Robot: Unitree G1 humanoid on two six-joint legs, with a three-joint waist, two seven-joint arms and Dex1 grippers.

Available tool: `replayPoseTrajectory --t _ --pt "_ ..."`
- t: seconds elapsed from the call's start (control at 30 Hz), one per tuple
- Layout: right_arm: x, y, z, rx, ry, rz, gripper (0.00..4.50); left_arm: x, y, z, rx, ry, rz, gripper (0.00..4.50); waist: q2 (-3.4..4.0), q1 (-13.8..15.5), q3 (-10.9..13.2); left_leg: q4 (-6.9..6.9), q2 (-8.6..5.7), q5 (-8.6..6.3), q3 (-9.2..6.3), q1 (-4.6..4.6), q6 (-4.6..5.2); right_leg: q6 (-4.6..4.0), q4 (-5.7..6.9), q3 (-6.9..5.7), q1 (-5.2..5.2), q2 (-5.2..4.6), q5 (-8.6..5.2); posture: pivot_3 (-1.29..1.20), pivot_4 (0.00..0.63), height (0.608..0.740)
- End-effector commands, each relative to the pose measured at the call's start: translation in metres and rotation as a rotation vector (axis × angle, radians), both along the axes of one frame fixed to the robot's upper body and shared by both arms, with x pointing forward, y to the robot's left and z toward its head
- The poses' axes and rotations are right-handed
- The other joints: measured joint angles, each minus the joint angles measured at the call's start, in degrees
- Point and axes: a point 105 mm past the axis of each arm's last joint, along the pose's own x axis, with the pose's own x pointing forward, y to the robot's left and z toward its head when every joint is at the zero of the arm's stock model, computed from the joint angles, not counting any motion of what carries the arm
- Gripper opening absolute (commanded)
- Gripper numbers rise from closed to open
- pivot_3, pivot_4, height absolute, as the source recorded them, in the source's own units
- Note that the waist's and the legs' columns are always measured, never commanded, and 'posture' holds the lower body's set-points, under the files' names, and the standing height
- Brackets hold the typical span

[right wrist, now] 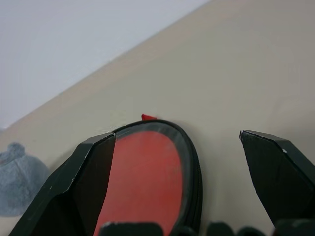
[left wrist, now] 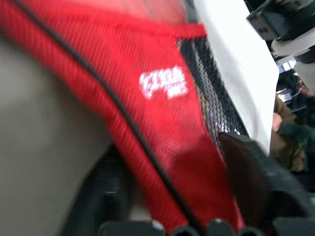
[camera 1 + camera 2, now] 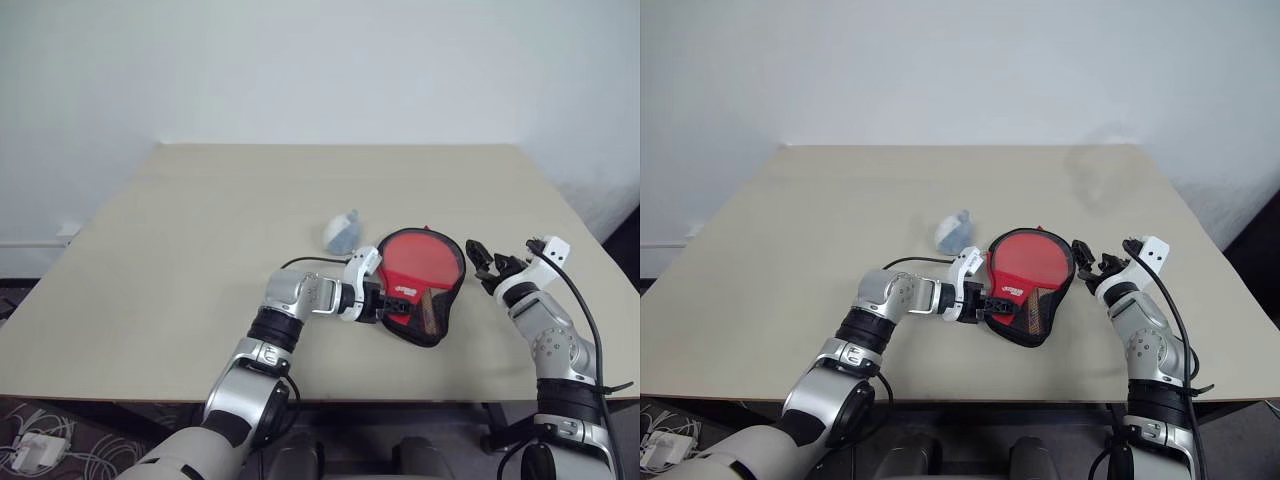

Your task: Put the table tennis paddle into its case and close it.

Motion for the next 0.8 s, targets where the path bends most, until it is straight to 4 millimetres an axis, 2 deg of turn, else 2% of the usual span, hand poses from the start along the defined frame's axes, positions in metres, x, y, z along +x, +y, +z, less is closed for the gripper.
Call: replayPoseTrajectory --t 0.03,0.17,0.4,0.57,0.73,0.8 --pt "0.005 -0.004 0.017 -0.026 -0.065 -0.020 4.40 -0.005 -0.003 0.013 -0.107 0.081 -0.002 1.35 0.00 -0.01 0.00 0.00 0.00 0.00 0.00 0.00 0.00 0.00 0.00 0.01 0.00 0.00 0.00 0.00 0.000 0.740" --pt "0.005 -0.008 0.018 -0.041 -0.069 -0.045 4.40 -0.011 0.000 0.017 -0.150 0.141 -0.020 0.02 0.00 -0.04 0.00 -0.01 0.00 0.00 0.00 -0.01 0.00 0.02 0.02 0.03 -0.03 0.02 0.01 0.00 0.000 0.740" --pt "0.004 -0.017 0.018 -0.094 -0.068 -0.076 4.40 -0.047 0.022 0.028 -0.217 0.287 -0.145 0.02 0.03 -0.22 0.01 -0.04 0.02 0.02 0.00 0.00 -0.02 0.02 0.13 0.13 -0.13 0.09 0.02 0.00 0.000 0.740" --pt "0.002 -0.015 0.016 -0.105 -0.058 -0.064 4.40 -0.070 0.049 0.040 -0.242 0.209 -0.221 0.02 0.06 -0.23 0.01 -0.06 0.05 0.02 0.01 0.02 -0.04 0.00 0.14 0.21 -0.13 0.12 0.02 0.00 0.000 0.740" --pt "0.000 -0.015 0.015 -0.111 -0.047 -0.050 4.40 -0.079 0.083 0.042 -0.203 0.211 -0.226 0.02 0.06 -0.18 0.02 -0.04 0.06 0.05 0.01 0.04 -0.09 -0.05 0.24 0.23 -0.15 0.13 -0.01 0.00 0.000 0.740" --pt "0.000 -0.017 0.016 -0.112 -0.047 -0.054 4.40 -0.083 0.091 0.041 -0.182 0.189 -0.218 0.02 0.07 -0.20 0.02 -0.03 0.06 0.05 0.02 0.04 -0.10 -0.06 0.22 0.24 -0.15 0.13 -0.01 0.00 0.000 0.740"
